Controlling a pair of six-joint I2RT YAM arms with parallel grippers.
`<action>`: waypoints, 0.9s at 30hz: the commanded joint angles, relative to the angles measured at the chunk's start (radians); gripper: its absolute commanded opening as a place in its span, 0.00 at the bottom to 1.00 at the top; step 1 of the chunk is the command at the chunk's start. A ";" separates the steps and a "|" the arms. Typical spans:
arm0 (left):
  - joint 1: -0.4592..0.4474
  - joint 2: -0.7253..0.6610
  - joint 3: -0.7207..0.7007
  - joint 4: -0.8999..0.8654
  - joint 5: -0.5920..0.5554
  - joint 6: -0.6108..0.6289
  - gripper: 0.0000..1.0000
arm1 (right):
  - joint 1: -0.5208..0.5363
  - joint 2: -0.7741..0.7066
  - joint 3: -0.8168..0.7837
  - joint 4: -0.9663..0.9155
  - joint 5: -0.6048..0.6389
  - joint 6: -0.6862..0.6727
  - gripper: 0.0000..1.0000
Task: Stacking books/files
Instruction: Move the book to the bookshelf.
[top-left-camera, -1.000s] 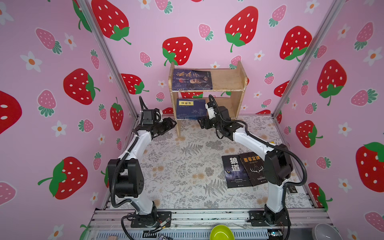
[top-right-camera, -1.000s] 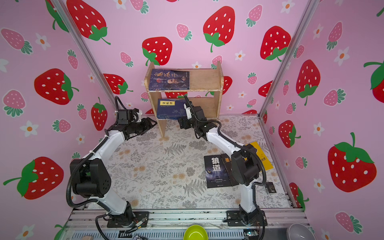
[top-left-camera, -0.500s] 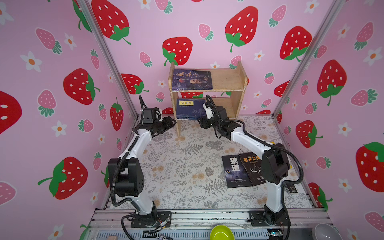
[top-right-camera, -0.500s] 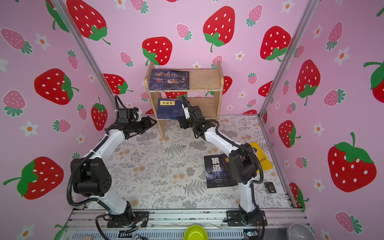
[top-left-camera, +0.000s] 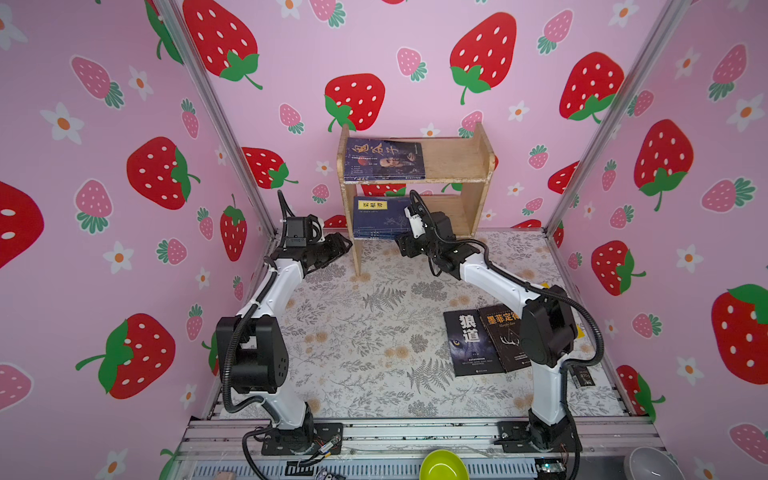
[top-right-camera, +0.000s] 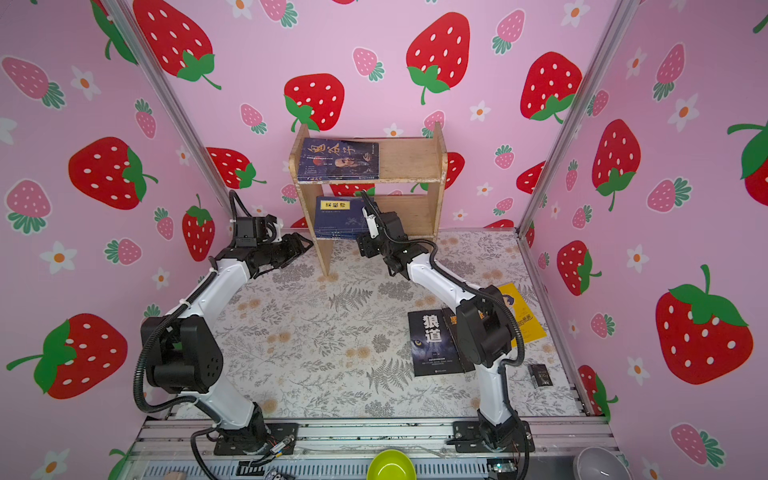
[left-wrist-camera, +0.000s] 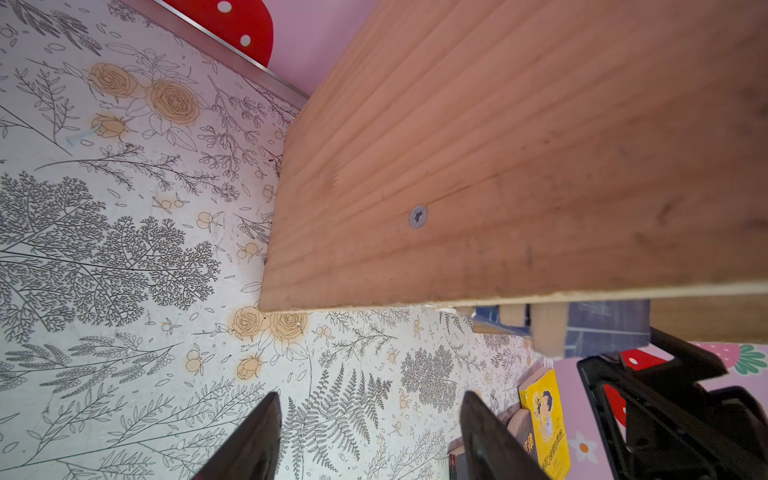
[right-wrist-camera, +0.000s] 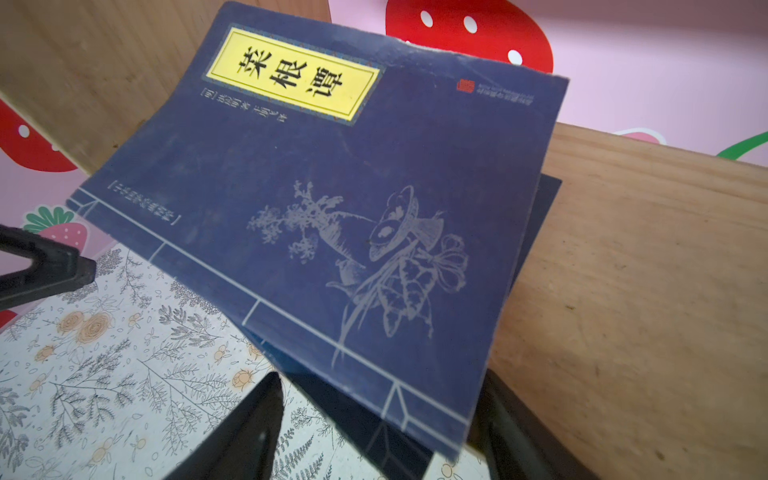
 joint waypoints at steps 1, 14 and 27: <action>0.000 0.011 0.038 -0.017 -0.011 -0.002 0.69 | 0.005 -0.003 -0.008 -0.026 -0.015 -0.035 0.75; -0.012 0.020 0.045 -0.013 -0.018 -0.010 0.69 | 0.008 -0.033 -0.047 -0.027 -0.017 -0.060 0.83; -0.023 0.029 0.070 -0.015 -0.030 -0.015 0.69 | 0.013 0.020 0.006 -0.047 0.071 -0.098 0.76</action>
